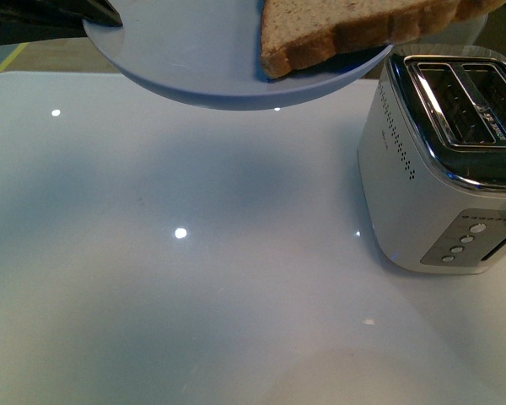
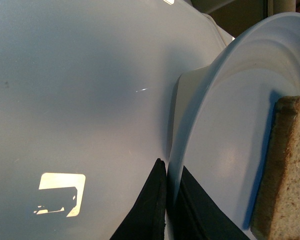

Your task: Left arm holds plate, right arm toasts bread

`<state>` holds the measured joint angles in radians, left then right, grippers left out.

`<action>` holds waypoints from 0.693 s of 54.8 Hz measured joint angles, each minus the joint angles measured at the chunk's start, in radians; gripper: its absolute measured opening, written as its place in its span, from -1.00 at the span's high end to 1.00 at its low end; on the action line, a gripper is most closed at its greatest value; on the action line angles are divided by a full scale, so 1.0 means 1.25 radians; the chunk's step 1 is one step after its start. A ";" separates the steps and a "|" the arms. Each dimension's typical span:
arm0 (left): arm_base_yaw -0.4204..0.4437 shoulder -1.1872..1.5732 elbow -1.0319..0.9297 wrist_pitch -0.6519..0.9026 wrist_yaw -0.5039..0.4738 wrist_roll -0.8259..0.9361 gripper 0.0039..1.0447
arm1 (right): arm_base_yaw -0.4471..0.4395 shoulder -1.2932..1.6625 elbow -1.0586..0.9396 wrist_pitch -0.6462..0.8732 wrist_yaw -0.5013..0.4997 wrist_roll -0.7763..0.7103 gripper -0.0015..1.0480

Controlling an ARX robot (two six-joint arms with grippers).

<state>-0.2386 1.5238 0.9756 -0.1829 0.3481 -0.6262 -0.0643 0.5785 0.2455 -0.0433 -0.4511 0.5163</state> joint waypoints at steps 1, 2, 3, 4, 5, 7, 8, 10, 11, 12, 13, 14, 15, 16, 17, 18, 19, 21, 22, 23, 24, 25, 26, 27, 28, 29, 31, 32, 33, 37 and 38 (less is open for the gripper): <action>0.000 0.000 0.000 0.000 0.000 0.000 0.95 | 0.001 0.014 0.006 0.012 -0.003 0.012 -0.83; 0.001 0.000 0.000 0.000 0.000 0.000 0.95 | 0.003 0.040 0.017 0.036 -0.006 0.023 -0.83; 0.001 0.000 0.000 0.000 0.000 0.000 0.95 | 0.005 0.054 0.023 0.048 -0.008 0.029 -0.83; 0.001 0.000 0.000 0.000 0.002 0.000 0.95 | 0.009 0.081 0.035 0.071 -0.010 0.042 -0.83; 0.001 0.000 0.000 0.000 0.004 0.000 0.95 | 0.014 0.107 0.047 0.093 -0.013 0.053 -0.83; 0.001 0.000 0.000 0.000 0.007 0.000 0.95 | 0.022 0.146 0.064 0.125 -0.019 0.068 -0.83; 0.001 0.000 0.000 -0.001 0.009 0.000 0.95 | 0.025 0.158 0.070 0.135 -0.023 0.073 -0.83; 0.001 0.000 0.000 -0.001 0.012 0.000 0.95 | 0.035 0.196 0.088 0.165 -0.029 0.089 -0.83; 0.001 0.000 0.000 -0.001 0.014 0.000 0.95 | 0.042 0.220 0.100 0.185 -0.031 0.097 -0.83; 0.001 0.000 0.000 -0.001 0.015 0.000 0.95 | 0.045 0.231 0.106 0.194 -0.033 0.102 -0.83; 0.001 0.000 0.000 -0.001 0.015 0.000 0.95 | 0.053 0.254 0.117 0.212 -0.036 0.111 -0.83; 0.001 0.000 0.000 -0.001 0.015 0.000 0.95 | 0.061 0.276 0.129 0.229 -0.042 0.121 -0.83; 0.001 0.000 0.000 -0.001 0.016 0.001 0.95 | 0.069 0.298 0.141 0.245 -0.046 0.128 -0.83; 0.001 0.000 0.000 -0.001 0.016 0.001 0.95 | 0.077 0.318 0.152 0.262 -0.048 0.137 -0.83; 0.001 0.000 0.000 -0.001 0.016 0.000 0.95 | 0.082 0.328 0.157 0.270 -0.048 0.139 -0.83; 0.001 0.000 0.000 -0.001 0.016 0.001 0.95 | 0.091 0.348 0.168 0.284 -0.049 0.141 -0.83; 0.001 0.000 0.000 -0.001 0.016 0.000 0.95 | 0.100 0.367 0.179 0.294 -0.049 0.143 -0.83; 0.001 0.000 0.000 -0.001 0.016 0.000 0.95 | 0.112 0.395 0.194 0.308 -0.047 0.145 -0.83; 0.001 0.000 0.000 -0.001 0.016 0.000 0.95 | 0.116 0.404 0.199 0.314 -0.047 0.147 -0.83; 0.001 0.000 0.000 -0.001 0.016 0.000 0.95 | 0.122 0.424 0.207 0.326 -0.048 0.151 -0.83; 0.002 0.000 0.000 -0.001 0.017 0.000 0.95 | 0.128 0.442 0.215 0.339 -0.050 0.158 -0.83; 0.002 0.000 0.000 -0.001 0.018 0.000 0.95 | 0.132 0.460 0.223 0.350 -0.052 0.163 -0.83; 0.002 0.000 0.000 -0.001 0.018 0.000 0.95 | 0.137 0.478 0.230 0.361 -0.052 0.168 -0.83; 0.002 0.000 0.000 -0.001 0.018 0.000 0.95 | 0.142 0.494 0.237 0.371 -0.052 0.174 -0.83; 0.002 0.000 0.000 -0.001 0.019 0.000 0.95 | 0.144 0.502 0.240 0.376 -0.052 0.177 -0.83; 0.002 0.000 0.000 -0.001 0.020 0.000 0.95 | 0.148 0.517 0.246 0.384 -0.052 0.182 -0.83; 0.003 0.000 0.000 -0.001 0.022 0.000 0.95 | 0.154 0.537 0.255 0.393 -0.050 0.189 -0.83; 0.003 0.000 0.000 -0.001 0.022 0.000 0.95 | 0.156 0.543 0.257 0.396 -0.049 0.190 -0.83; 0.004 0.000 0.000 -0.001 0.023 0.000 0.95 | 0.161 0.554 0.262 0.401 -0.046 0.195 -0.83; 0.004 0.000 0.000 -0.001 0.027 0.000 0.95 | 0.175 0.576 0.271 0.403 -0.036 0.201 -0.83; 0.005 0.000 0.000 -0.001 0.028 0.000 0.95 | 0.181 0.582 0.273 0.403 -0.034 0.202 -0.83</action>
<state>-0.2329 1.5238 0.9760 -0.1837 0.3828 -0.6258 0.1616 1.3056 0.5861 0.4610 -0.4934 0.7685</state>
